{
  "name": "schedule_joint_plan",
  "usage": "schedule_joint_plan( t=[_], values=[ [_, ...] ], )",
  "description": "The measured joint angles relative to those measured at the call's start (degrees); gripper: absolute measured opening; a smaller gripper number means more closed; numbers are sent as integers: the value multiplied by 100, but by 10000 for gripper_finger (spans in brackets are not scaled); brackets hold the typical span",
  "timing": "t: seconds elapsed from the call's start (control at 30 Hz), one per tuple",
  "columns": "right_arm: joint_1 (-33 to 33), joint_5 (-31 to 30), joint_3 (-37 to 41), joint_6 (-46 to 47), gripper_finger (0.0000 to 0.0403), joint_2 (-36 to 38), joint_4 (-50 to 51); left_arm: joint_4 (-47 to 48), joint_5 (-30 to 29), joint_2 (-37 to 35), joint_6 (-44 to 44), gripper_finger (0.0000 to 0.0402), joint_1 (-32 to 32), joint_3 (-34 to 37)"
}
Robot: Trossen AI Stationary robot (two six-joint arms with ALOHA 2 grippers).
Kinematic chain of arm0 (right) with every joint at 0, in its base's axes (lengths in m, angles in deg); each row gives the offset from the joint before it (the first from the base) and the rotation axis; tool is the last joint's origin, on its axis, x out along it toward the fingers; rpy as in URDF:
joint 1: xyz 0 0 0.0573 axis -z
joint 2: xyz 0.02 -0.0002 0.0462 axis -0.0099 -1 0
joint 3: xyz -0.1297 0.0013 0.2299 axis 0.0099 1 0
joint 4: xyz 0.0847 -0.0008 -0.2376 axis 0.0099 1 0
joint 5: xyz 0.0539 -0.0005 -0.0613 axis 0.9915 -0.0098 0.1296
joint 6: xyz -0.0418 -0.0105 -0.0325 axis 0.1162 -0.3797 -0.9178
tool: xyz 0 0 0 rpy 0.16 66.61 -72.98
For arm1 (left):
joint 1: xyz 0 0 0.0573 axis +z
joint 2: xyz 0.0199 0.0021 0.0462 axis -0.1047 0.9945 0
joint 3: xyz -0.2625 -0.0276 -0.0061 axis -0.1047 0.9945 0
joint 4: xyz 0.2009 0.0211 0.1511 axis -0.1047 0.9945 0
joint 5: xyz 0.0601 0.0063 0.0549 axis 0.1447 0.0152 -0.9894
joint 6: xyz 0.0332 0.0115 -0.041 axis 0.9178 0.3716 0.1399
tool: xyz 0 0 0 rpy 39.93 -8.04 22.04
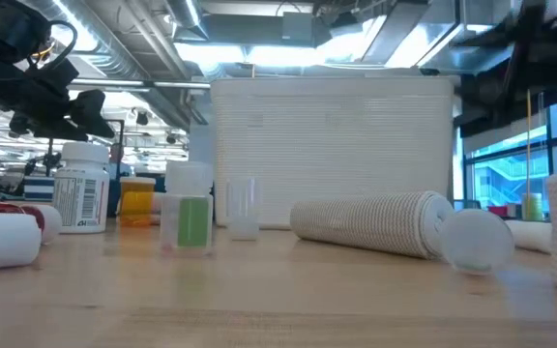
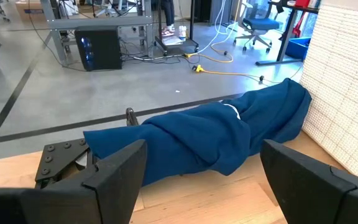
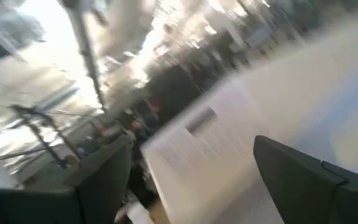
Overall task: Pick & place medical supplies in basket/bin
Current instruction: Put the bottom brown bandage into the white bin
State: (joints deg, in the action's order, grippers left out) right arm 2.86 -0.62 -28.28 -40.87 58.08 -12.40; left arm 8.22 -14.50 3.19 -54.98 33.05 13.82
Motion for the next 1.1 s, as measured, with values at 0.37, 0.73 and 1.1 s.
schedule_joint_plan(
  t=[0.37,0.73,1.1],
  values=[
    [-293,52,-3516,-1863,320,-2324,1631,-23,0,0,-16,307,2,-2],
    [-1308,-15,-7313,-358,318,-6340,5640,-86,0,0,-18,307,1,-2],
    [-2234,-183,-8921,3413,318,-9173,7755,-87,2,-1,-884,307,-1,-2]
  ],
)
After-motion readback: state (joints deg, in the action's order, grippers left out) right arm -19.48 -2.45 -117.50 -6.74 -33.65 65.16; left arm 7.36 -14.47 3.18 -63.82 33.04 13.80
